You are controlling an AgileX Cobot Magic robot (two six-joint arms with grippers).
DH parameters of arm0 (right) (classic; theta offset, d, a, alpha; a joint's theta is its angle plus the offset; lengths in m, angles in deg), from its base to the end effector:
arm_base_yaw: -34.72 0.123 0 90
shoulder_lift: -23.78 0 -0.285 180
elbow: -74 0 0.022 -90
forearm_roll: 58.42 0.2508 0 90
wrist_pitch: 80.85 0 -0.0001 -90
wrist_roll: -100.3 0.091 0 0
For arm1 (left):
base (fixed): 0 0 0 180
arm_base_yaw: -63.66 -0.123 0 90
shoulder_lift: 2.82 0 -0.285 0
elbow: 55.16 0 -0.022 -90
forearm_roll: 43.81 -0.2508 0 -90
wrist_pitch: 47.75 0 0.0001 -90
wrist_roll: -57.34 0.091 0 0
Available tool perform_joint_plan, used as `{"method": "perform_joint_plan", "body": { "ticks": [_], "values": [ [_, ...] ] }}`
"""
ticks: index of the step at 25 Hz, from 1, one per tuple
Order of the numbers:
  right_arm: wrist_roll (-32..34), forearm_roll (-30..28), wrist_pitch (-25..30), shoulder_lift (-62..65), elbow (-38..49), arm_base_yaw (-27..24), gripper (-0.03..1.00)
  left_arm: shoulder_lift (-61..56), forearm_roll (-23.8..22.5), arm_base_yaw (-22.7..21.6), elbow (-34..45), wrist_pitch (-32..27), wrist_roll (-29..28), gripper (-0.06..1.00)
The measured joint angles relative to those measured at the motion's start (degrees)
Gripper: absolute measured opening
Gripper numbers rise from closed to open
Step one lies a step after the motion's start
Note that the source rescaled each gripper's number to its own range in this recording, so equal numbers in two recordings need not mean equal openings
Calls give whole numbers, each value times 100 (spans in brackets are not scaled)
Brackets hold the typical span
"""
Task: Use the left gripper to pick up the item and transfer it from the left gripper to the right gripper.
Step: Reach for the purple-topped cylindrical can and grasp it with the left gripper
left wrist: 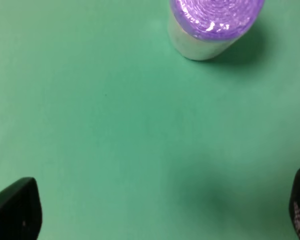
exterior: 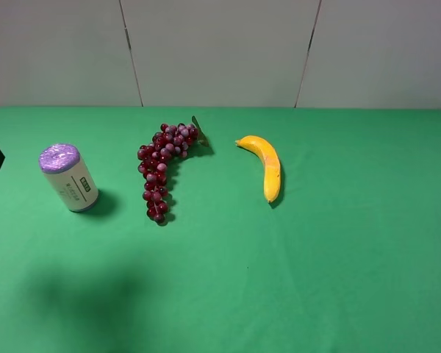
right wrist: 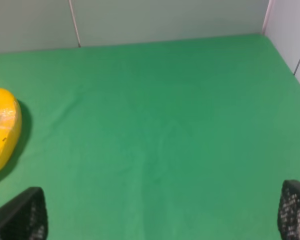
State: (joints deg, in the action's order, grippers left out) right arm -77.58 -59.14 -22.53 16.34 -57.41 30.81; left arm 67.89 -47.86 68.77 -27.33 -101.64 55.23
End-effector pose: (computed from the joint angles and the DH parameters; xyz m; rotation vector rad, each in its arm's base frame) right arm -0.0041 -0.0007 0.2807 0.1053 1.9931 -0.0350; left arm 0.1989 -0.0126 0.2960 0.1063 2.6549 0.0483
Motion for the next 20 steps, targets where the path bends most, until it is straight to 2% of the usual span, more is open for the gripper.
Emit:
{"method": "perform_joint_plan", "body": {
  "ticks": [13, 20],
  "values": [
    [0, 0, 0, 0, 0, 0, 100, 1593, 0, 82, -889, 73, 28, 100],
    [0, 0, 0, 0, 0, 0, 100, 2269, 6, 249, -986, 353, 31, 100]
  ]
}}
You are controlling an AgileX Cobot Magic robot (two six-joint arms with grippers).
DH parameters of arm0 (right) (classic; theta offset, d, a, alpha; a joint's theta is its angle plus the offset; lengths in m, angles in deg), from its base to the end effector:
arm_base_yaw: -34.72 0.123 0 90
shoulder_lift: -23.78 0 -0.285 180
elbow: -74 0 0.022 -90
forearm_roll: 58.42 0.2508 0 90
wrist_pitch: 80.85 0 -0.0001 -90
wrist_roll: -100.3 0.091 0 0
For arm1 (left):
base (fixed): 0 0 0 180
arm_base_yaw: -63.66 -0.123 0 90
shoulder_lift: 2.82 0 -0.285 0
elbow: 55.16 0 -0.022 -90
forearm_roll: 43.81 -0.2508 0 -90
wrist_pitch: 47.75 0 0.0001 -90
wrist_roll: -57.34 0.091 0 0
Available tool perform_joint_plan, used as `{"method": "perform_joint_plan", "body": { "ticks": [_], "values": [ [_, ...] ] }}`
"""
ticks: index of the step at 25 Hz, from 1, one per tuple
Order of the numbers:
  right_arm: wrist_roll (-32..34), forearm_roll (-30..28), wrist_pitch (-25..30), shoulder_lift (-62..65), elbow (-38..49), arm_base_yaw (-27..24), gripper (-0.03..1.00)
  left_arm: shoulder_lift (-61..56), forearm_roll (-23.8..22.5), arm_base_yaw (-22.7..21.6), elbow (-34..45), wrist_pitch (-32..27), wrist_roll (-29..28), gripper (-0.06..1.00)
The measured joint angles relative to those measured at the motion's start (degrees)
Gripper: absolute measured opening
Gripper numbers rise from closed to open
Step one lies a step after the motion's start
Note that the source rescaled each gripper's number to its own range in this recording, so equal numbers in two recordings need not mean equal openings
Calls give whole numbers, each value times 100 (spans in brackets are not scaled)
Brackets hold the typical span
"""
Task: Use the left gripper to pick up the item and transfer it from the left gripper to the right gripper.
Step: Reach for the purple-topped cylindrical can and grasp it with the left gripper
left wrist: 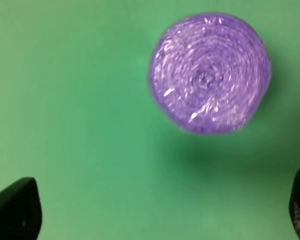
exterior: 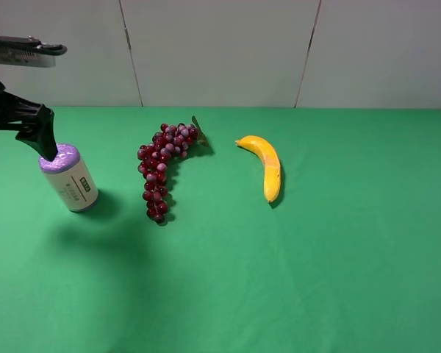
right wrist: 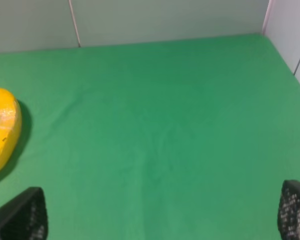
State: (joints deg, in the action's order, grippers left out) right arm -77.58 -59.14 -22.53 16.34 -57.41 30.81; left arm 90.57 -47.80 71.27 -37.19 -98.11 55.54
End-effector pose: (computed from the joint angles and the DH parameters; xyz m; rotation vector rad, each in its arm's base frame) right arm -0.0041 -0.0007 0.2807 0.1053 1.9931 -0.0350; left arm 0.2851 -0.0332 0.2504 0.1932 2.8118 0.0482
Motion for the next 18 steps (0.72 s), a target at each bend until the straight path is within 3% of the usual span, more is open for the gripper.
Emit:
{"method": "perform_joint_plan", "body": {
  "ticks": [18],
  "values": [
    [0, 0, 0, 0, 0, 0, 100, 1144, 118, 333, -28, 777, -19, 100]
  ]
}}
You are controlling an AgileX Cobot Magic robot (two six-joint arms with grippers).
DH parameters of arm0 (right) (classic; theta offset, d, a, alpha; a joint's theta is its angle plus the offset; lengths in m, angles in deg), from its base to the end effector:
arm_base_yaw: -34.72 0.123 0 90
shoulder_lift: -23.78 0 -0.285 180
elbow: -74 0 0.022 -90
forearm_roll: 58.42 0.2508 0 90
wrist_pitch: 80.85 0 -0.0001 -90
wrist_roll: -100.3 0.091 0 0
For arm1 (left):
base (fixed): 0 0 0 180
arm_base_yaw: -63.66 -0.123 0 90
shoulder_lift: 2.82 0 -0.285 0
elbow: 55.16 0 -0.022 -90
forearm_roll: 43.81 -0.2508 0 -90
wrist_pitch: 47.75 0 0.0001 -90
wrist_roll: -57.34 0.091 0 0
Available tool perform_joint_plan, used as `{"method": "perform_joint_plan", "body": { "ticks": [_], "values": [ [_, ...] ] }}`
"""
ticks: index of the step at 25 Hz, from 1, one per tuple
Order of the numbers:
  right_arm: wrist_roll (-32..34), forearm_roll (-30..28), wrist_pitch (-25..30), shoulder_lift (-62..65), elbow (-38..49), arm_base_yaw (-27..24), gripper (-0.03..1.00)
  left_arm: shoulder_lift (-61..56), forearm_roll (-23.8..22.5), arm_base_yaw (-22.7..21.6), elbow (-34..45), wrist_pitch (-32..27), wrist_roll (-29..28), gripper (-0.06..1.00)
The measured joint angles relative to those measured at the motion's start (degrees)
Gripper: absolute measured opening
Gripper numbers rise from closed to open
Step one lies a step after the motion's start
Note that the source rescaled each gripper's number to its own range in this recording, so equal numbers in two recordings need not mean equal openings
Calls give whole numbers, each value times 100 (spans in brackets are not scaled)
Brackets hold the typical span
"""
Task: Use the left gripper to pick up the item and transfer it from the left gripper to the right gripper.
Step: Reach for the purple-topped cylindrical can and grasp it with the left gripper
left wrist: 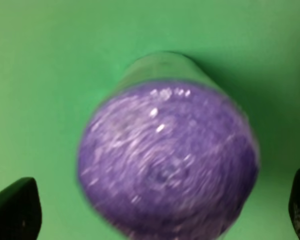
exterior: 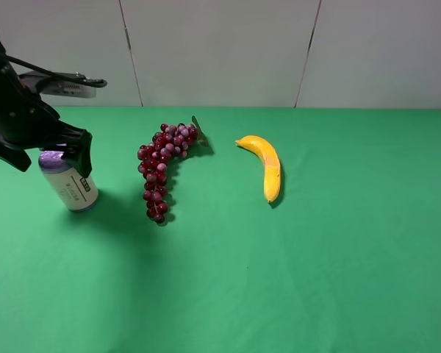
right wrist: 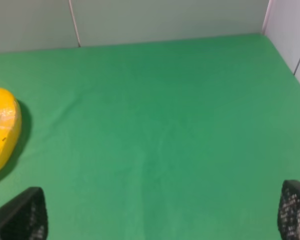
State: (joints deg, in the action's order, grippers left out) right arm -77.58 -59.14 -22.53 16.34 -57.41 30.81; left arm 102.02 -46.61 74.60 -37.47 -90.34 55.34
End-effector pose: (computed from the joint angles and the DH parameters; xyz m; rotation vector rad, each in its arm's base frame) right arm -0.0041 -0.0007 0.2807 0.1053 1.9931 -0.0350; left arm 0.3144 -0.0577 0.1943 0.2698 2.8667 0.0117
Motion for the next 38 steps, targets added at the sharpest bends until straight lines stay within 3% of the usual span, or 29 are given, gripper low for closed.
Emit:
{"method": "perform_joint_plan", "body": {
  "ticks": [27, 30, 34, 37, 38],
  "values": [
    [0, 0, -2, 0, 0, 0, 100, 523, -111, 20, 0, 638, -48, 99],
    [0, 0, -2, 0, 0, 0, 100, 526, -127, 20, 0, 702, -48, 80],
    [0, 0, -2, 0, 0, 0, 100, 526, -127, 20, 0, 720, -48, 41],
    [0, 0, -2, 0, 0, 0, 100, 526, -127, 20, 0, 720, -48, 6],
    [0, 0, -2, 0, 0, 0, 100, 526, -127, 20, 0, 720, -48, 0]
  ]
}}
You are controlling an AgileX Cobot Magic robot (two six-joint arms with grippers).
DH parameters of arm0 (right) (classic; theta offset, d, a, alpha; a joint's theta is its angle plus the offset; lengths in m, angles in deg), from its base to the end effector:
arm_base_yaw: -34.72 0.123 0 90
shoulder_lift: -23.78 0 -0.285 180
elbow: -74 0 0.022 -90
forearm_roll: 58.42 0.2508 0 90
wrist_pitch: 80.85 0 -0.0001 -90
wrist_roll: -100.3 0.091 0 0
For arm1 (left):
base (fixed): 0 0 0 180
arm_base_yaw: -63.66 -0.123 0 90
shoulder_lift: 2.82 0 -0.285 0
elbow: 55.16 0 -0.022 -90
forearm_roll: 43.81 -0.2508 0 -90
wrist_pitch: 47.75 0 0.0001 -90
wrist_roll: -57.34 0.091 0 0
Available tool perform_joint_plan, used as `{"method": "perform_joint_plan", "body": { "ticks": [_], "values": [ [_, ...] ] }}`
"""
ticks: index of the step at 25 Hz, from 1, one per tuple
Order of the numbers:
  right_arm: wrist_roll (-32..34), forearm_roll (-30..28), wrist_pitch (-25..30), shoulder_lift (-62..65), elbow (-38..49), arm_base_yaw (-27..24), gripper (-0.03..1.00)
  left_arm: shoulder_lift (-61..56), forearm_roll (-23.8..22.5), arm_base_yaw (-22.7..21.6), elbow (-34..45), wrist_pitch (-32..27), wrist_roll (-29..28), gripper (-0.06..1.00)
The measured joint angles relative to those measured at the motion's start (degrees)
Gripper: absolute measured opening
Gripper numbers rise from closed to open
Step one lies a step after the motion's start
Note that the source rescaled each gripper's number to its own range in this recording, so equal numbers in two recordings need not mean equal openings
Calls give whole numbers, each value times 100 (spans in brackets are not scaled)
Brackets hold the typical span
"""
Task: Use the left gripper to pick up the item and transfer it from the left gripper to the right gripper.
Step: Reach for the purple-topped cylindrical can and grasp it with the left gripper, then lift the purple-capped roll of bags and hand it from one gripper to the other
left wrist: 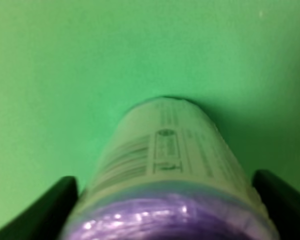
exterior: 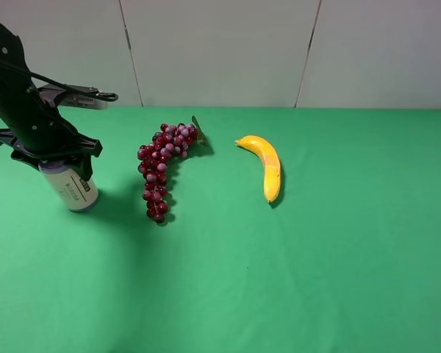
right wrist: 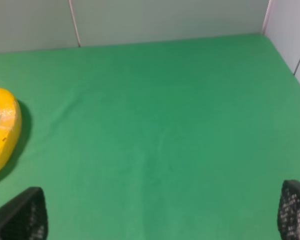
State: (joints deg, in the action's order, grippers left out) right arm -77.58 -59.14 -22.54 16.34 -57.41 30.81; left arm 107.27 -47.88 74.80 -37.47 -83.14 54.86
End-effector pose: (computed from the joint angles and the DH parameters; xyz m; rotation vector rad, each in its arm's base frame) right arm -0.0041 -0.0007 0.2807 0.1053 1.9929 -0.0350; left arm 0.3303 -0.0612 0.1674 0.2882 2.8295 0.0203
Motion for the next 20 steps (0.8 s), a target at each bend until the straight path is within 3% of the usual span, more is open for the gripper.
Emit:
{"method": "perform_joint_plan", "body": {
  "ticks": [20],
  "values": [
    [0, 0, 0, 0, 0, 0, 100, 0, -2, 0, -19, -14, 0, 0]
  ]
}}
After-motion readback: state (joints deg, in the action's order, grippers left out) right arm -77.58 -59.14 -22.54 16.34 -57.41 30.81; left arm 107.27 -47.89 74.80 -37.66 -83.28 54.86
